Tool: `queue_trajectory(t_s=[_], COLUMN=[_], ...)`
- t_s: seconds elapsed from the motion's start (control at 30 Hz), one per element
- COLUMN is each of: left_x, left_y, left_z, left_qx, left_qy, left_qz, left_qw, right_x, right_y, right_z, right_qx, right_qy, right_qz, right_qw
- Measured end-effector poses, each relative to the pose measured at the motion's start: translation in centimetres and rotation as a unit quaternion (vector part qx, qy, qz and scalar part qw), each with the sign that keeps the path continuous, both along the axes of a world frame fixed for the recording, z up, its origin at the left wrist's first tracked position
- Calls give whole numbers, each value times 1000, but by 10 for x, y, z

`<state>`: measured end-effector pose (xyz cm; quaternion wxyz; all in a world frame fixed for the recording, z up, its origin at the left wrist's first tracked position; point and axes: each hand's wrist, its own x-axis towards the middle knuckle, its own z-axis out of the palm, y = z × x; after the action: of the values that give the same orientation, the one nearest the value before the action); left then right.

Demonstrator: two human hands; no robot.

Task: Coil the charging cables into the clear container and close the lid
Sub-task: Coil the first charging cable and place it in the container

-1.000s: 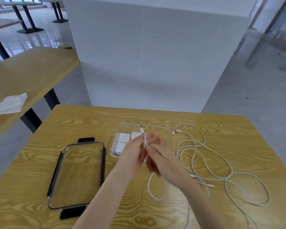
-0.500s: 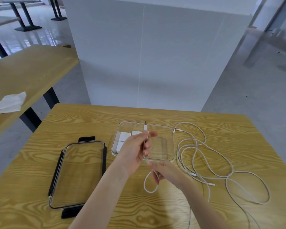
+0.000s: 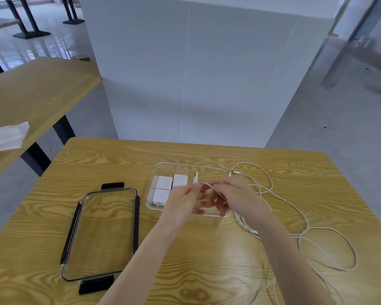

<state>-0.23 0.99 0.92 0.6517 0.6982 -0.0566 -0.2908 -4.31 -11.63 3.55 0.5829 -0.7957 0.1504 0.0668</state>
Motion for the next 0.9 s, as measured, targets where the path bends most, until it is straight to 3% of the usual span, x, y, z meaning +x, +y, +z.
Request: queue_trajectory(t_s=[0.17,0.3,0.4,0.53,0.67,0.73,0.83,0.9], left_x=[11,25,34,27,22,19,11,4], left_y=[-3,1,7,9,10,11,12,9], left_z=[3,16,27,28,24,25,21,17], left_qx=[-17,-210,-294,-276,-273,-243,-164,-108], left_qy=[4,128,151,108,75,39,10,4], left_qz=[72,135,138,87,14,-37,-100,-119], left_qw=[997,960,934,951,959,969,981,987], right_x=[-15,-25,-25,-15,-5,1,14,22], right_y=[26,32,27,13,-9,-22,-40,-46], right_z=[-12,-36,-64,-87,-92,-88,-70,-49], right_qx=[-118,-59,-100,-131,-77,-120,-174,-150], right_qy=[-117,-134,-143,-71,38,98,125,99], right_qz=[37,43,56,80,113,120,63,-1], right_qw=[985,988,983,986,990,981,975,984])
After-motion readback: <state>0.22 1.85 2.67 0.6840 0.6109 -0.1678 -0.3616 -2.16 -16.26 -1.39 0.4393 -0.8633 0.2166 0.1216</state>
